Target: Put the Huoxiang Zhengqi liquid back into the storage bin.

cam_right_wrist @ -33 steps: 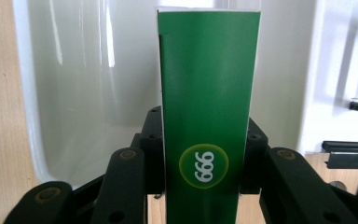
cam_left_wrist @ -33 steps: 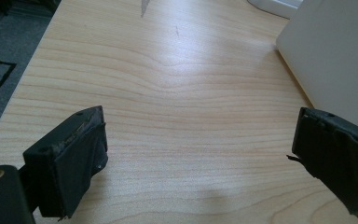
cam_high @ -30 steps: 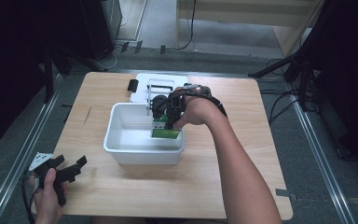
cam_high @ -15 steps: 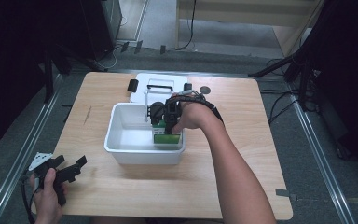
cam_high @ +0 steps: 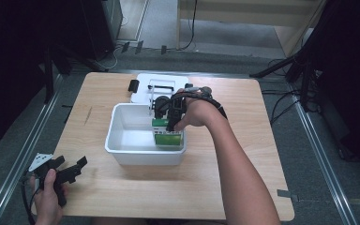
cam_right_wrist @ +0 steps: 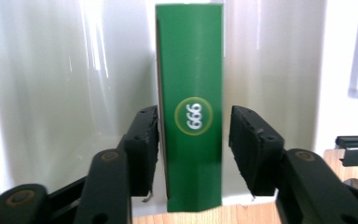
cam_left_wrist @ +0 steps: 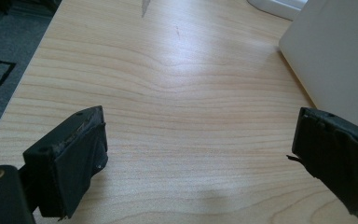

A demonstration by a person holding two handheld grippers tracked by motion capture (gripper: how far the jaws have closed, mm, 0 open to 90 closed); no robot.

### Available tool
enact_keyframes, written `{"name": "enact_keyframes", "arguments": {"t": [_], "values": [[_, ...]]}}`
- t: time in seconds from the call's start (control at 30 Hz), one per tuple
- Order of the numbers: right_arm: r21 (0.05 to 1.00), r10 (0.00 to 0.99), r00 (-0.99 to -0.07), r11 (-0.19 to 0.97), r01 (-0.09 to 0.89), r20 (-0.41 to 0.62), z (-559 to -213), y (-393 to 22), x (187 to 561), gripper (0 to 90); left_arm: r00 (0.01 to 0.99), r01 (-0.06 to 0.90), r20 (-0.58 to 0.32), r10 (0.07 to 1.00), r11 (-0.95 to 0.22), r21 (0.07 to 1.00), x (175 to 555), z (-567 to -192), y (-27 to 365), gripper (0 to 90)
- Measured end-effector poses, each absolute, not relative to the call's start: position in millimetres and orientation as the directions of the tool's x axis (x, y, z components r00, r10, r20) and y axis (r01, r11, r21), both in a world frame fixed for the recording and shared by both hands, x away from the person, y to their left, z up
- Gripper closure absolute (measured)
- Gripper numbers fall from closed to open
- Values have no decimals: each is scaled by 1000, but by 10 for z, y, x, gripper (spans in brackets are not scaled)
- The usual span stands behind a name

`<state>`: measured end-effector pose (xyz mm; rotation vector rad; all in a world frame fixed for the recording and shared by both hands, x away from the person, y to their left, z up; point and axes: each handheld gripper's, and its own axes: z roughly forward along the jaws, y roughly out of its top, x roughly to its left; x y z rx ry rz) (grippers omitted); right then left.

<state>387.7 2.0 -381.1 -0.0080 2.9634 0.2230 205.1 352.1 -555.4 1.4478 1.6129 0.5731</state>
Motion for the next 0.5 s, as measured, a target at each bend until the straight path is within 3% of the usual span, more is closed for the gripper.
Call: {"name": "enact_keyframes", "arguments": {"t": [0.2, 0.5], "values": [[213, 64, -981, 977, 24, -184, -3684, -59, 3891, 442, 54, 556, -291, 955, 214, 803, 2050, -5552, 3517, 40], [292, 162, -969, 951, 103, -185, -3510, -243, 3870, 423, 54, 555, -293, 955, 215, 803, 2051, -5553, 3520, 40]]}}
